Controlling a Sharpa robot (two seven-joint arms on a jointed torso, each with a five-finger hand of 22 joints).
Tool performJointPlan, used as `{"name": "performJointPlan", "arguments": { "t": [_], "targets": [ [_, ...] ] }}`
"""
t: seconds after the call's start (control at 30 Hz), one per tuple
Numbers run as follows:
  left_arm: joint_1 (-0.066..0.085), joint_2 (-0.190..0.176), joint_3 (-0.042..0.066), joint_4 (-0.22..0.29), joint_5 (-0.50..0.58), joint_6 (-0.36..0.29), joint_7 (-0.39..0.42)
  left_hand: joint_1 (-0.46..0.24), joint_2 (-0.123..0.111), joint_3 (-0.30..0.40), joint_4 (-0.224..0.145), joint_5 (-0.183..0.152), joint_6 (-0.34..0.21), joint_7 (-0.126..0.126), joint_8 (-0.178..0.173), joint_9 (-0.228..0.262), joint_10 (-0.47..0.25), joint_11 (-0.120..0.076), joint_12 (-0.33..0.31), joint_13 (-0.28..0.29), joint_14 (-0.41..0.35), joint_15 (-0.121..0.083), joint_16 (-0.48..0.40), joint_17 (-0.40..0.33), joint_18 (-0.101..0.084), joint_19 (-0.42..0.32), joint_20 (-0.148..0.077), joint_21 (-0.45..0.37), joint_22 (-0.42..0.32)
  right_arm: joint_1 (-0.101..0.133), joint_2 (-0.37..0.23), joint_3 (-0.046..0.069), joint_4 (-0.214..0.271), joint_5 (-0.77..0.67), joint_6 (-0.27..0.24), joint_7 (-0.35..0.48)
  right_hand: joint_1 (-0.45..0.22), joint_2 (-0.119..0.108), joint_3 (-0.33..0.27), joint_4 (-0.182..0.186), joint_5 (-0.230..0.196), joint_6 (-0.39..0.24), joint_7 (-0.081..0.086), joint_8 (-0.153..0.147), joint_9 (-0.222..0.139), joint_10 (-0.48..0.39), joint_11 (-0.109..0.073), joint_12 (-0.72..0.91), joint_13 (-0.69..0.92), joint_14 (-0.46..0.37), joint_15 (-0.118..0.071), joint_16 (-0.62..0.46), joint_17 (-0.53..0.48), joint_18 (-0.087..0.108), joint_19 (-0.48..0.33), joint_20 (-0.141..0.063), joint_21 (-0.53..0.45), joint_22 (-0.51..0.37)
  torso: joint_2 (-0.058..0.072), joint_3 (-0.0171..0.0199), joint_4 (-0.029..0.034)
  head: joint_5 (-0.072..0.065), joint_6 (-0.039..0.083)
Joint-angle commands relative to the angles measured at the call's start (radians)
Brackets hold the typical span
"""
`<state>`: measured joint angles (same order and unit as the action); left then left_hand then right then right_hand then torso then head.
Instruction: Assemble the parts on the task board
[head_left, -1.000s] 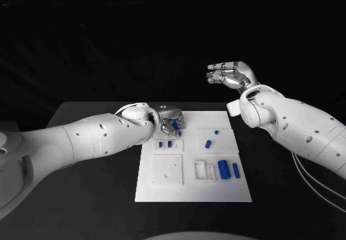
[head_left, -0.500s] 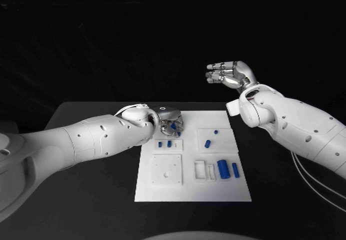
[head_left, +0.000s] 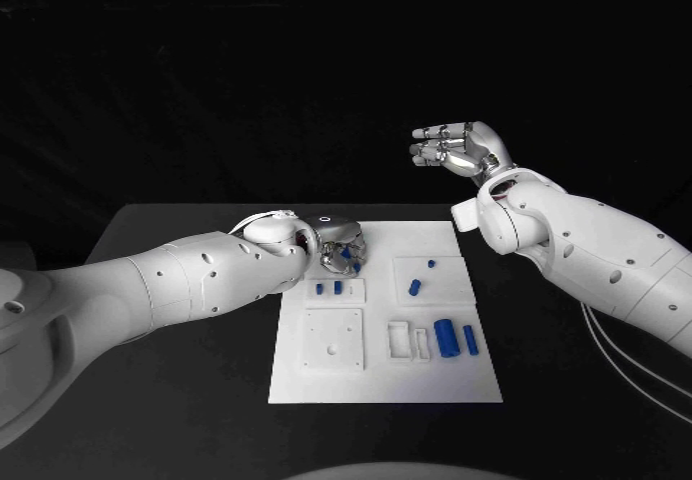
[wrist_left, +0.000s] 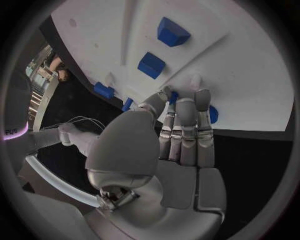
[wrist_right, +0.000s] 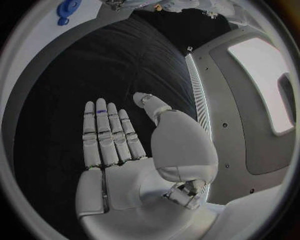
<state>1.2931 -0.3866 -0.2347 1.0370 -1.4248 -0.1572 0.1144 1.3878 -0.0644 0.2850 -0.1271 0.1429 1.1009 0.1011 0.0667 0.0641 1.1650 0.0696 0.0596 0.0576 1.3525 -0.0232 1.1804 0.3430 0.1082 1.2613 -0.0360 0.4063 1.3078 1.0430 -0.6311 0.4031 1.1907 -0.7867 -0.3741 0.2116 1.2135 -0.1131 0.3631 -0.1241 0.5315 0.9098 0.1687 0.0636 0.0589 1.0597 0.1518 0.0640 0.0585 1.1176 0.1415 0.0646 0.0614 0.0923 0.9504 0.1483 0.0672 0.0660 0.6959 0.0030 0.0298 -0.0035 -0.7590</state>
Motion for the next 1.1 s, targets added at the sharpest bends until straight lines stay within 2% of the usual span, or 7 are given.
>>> {"name": "performJointPlan", "arguments": {
  "t": [0.03,0.2,0.33,0.43,0.53,0.73,1.1],
  "targets": [
    [-0.006,0.005,-0.002,-0.001,-0.004,0.018,0.007,-0.009,0.004,0.008,0.002,0.001,0.006,0.003,-0.004,-0.001,0.010,0.002,-0.002,-0.001,0.008,0.000,0.000,0.002,0.014,-0.003,-0.002,0.005,0.020,0.000,0.001,0.000,0.002,-0.003,0.015,0.010,-0.003,0.005,0.003,-0.004,0.006,-0.008,0.001,-0.006,-0.002,-0.008,0.001,-0.005,-0.001,-0.008,-0.002,-0.004,-0.002,-0.001,-0.007,0.001,0.000,-0.001,0.000,-0.0004,0.0007,0.000,-0.001],
    [-0.007,0.005,-0.002,-0.003,-0.004,0.022,0.003,-0.008,0.010,0.011,0.004,0.002,0.010,0.005,-0.004,-0.001,0.014,0.001,-0.001,0.000,0.008,-0.001,0.001,0.002,0.014,-0.004,-0.003,0.006,0.020,0.000,0.000,0.000,0.002,-0.003,0.015,0.010,-0.003,0.005,0.003,-0.004,0.006,-0.008,0.001,-0.006,-0.002,-0.008,0.001,-0.005,-0.001,-0.008,-0.002,-0.004,-0.002,-0.001,-0.007,0.001,0.000,-0.001,0.001,-0.0004,0.0008,0.000,-0.002],
    [-0.007,0.004,-0.002,-0.004,-0.004,0.021,-0.002,-0.001,0.024,0.014,0.007,0.003,0.032,0.005,-0.003,0.000,0.040,-0.004,-0.001,0.000,0.009,-0.002,0.001,0.003,0.014,-0.004,-0.004,0.011,0.021,0.000,0.000,0.000,0.002,-0.003,0.015,0.010,-0.004,0.005,0.005,-0.003,0.007,-0.008,0.001,-0.006,-0.002,-0.008,0.001,-0.005,-0.001,-0.008,-0.002,-0.004,-0.001,-0.001,-0.008,0.001,0.000,-0.001,0.000,-0.0005,0.0012,-0.001,-0.002],
    [-0.007,0.004,-0.002,-0.004,-0.004,0.019,-0.005,0.009,0.042,0.010,0.006,0.003,0.063,-0.001,0.000,0.003,0.085,-0.016,-0.001,0.001,0.012,-0.008,0.002,0.004,0.013,-0.002,-0.008,0.016,0.021,0.000,0.000,0.000,0.003,-0.003,0.015,0.010,-0.004,0.005,0.005,-0.003,0.007,-0.008,0.001,-0.006,-0.002,-0.008,0.001,-0.005,-0.001,-0.008,-0.002,-0.004,-0.001,-0.001,-0.008,0.001,0.000,-0.001,0.000,-0.0009,0.0011,-0.001,-0.003],
    [-0.007,0.004,-0.002,-0.004,-0.006,0.018,-0.008,0.032,0.060,0.019,-0.008,-0.041,0.086,-0.004,-0.002,0.004,0.117,-0.025,0.000,0.002,0.016,-0.015,-0.001,0.003,0.010,-0.002,-0.016,0.024,0.022,0.000,0.000,0.000,0.003,-0.003,0.015,0.010,-0.004,0.005,0.005,-0.003,0.007,-0.008,0.001,-0.006,-0.002,-0.008,0.001,-0.005,-0.001,-0.008,-0.002,-0.004,-0.001,-0.001,-0.008,0.001,0.000,-0.001,0.000,-0.0008,0.0010,-0.001,-0.003],
    [-0.007,0.004,-0.002,-0.005,-0.009,0.011,-0.013,0.025,0.063,0.035,-0.027,-0.039,0.104,-0.007,-0.003,0.004,0.137,-0.032,0.000,0.002,0.025,-0.021,-0.007,0.003,0.005,-0.007,-0.024,0.046,0.021,0.000,0.000,0.000,0.005,-0.003,0.016,0.011,-0.005,0.006,0.005,-0.002,0.008,-0.008,0.001,-0.006,-0.002,-0.008,0.002,-0.006,-0.001,-0.008,-0.002,-0.004,-0.001,-0.001,-0.008,0.001,0.000,-0.001,0.000,-0.0006,0.0013,-0.001,-0.003],
    [-0.008,-0.006,-0.001,0.002,-0.005,-0.028,-0.014,0.023,0.065,0.041,-0.035,-0.034,0.112,-0.008,-0.003,0.004,0.148,-0.035,-0.001,0.002,0.031,-0.025,-0.012,0.004,0.004,-0.007,-0.028,0.057,0.021,0.000,0.000,0.000,0.006,-0.003,0.016,0.012,-0.005,0.006,0.005,-0.002,0.008,-0.008,0.001,-0.006,-0.002,-0.008,0.002,-0.006,-0.001,-0.008,-0.002,-0.004,-0.001,-0.001,-0.008,0.001,0.000,-0.001,0.000,-0.0007,0.0011,-0.001,0.000]
  ]
}}
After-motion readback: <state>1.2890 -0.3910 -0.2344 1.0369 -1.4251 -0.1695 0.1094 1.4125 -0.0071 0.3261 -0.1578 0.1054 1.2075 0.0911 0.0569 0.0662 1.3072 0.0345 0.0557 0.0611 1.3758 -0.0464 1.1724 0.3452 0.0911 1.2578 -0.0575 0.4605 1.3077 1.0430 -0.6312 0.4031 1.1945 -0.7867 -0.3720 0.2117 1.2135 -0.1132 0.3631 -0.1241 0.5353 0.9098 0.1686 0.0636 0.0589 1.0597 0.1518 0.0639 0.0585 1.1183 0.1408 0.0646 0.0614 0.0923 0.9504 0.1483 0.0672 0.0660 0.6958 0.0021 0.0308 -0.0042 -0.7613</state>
